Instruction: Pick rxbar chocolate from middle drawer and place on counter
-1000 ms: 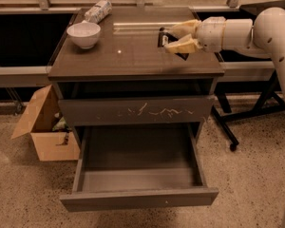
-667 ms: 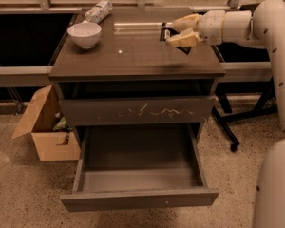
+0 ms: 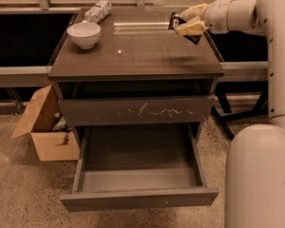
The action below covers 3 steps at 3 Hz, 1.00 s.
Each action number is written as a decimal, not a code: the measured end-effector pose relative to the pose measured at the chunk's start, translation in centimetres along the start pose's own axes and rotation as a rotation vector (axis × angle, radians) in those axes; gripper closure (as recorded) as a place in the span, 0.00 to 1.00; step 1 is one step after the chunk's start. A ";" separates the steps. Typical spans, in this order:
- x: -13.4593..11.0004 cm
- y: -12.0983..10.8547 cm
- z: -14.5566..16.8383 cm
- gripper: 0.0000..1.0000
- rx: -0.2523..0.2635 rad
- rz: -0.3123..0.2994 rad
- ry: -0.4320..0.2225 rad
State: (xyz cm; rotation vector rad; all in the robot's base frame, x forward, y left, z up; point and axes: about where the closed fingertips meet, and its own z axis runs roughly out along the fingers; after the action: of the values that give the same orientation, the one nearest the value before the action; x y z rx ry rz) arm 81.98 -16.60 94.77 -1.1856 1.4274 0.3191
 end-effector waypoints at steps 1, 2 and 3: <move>0.7 -1.5 0.1 0.60 0.037 0.020 0.028; 1.3 -2.1 0.3 0.36 0.052 0.035 0.048; 1.9 -2.4 0.4 0.13 0.060 0.052 0.060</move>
Offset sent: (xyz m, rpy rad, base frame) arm 0.0598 -0.0424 0.0136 -0.0111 0.0354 -0.1135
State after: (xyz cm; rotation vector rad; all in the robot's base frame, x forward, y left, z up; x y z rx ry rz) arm 84.47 -18.18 94.07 -1.1186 1.5115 0.2766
